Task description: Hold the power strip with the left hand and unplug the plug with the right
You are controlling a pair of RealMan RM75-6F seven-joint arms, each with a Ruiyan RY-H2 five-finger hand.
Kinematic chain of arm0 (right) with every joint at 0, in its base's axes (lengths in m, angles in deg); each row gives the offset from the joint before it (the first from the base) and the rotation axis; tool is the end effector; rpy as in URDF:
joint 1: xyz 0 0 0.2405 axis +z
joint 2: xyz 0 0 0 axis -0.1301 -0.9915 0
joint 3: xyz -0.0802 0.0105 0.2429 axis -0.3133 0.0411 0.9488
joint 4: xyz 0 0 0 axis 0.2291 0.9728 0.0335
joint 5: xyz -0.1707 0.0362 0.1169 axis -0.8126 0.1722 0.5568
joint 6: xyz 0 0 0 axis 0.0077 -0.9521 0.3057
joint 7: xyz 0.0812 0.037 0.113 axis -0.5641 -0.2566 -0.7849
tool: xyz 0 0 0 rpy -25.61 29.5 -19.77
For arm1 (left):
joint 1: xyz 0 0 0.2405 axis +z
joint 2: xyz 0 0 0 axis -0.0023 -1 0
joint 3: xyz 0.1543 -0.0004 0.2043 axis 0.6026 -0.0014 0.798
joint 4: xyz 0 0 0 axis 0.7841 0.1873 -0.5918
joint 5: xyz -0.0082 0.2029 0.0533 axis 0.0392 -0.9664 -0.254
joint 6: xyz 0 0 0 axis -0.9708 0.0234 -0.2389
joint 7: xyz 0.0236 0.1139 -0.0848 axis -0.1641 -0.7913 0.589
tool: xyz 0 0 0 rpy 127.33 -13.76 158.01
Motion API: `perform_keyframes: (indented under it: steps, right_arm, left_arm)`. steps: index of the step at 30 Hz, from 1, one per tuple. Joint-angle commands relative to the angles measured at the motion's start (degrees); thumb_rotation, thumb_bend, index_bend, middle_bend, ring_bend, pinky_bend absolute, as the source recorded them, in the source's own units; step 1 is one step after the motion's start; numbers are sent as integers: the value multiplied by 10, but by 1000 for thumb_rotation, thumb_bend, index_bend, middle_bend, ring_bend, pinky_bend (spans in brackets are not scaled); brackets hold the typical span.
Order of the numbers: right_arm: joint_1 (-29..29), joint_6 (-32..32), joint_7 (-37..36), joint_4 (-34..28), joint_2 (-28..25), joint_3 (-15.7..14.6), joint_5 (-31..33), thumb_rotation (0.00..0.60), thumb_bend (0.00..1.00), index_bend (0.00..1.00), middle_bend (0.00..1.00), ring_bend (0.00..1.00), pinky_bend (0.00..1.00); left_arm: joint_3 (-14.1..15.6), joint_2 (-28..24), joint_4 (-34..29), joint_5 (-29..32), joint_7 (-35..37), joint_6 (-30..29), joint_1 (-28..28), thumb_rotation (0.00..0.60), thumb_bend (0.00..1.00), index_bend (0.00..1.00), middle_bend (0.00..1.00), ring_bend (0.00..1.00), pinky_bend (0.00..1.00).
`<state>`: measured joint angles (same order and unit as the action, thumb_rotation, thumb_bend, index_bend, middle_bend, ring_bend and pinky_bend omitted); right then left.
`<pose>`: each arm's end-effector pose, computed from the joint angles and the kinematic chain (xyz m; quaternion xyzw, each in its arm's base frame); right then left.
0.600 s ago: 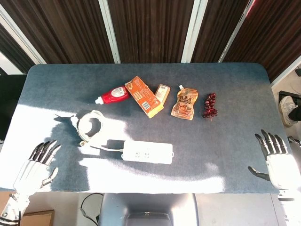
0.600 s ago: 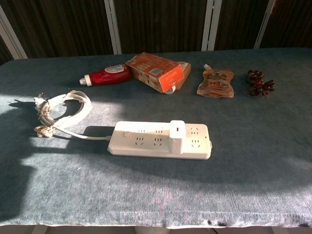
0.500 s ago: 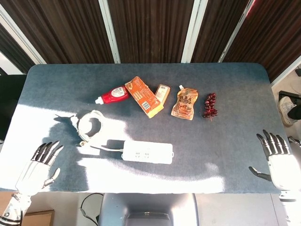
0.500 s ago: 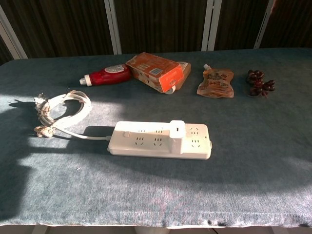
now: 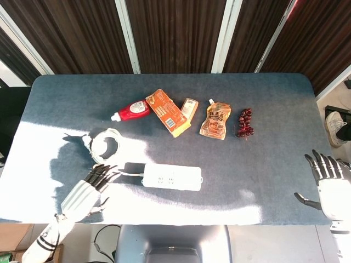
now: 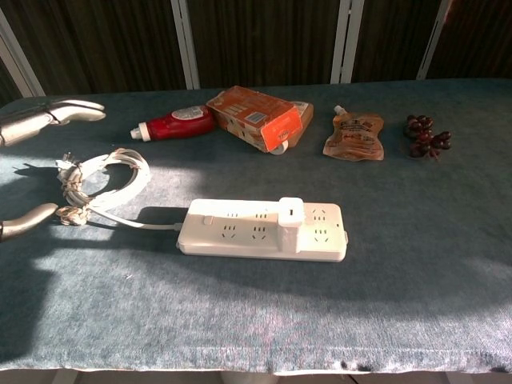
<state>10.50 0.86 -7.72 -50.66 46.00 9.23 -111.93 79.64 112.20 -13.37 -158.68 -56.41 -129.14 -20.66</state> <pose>-0.3213 -0.1726 0.1689 0.5987 -0.3547 0.3835 0.6072 -0.1943 0.2148 0.0586 -0.7467 -0.2969 -0.4935 0.3327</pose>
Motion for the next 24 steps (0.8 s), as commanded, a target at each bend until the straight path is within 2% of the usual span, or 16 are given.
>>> perform_keyframes:
  steps: [1, 6, 10, 13, 16, 24]
  right_arm:
    - [2, 2, -4, 6, 3, 3, 4, 600, 104, 0, 0, 0, 0]
    - [6, 10, -14, 14, 3, 9, 14, 600, 105, 0, 0, 0, 0]
    - [7, 13, -21, 16, 1, 13, 19, 600, 105, 0, 0, 0, 0]
    - [8, 16, -27, 19, -1, 13, 21, 600, 105, 0, 0, 0, 0]
    - [11, 23, -31, 22, -2, 16, 27, 600, 105, 0, 0, 0, 0]
    - [16, 39, -33, 23, -3, 16, 35, 600, 105, 0, 0, 0, 0]
  left_arm:
    - [-16, 29, -44, 16, -54, 59, -36, 600, 420, 0, 0, 0, 94]
    - [-30, 68, -53, 47, -97, 99, -58, 600, 413, 0, 0, 0, 93]
    - [-61, 120, -29, 96, -128, 139, -87, 600, 406, 0, 0, 0, 91]
    - [-73, 155, -8, 130, -134, 172, -109, 599, 406, 0, 0, 0, 92]
    - [-75, 180, 4, 147, -142, 192, -125, 596, 404, 0, 0, 0, 91]
    - [-79, 241, 38, 163, -202, 193, -149, 597, 402, 0, 0, 0, 92]
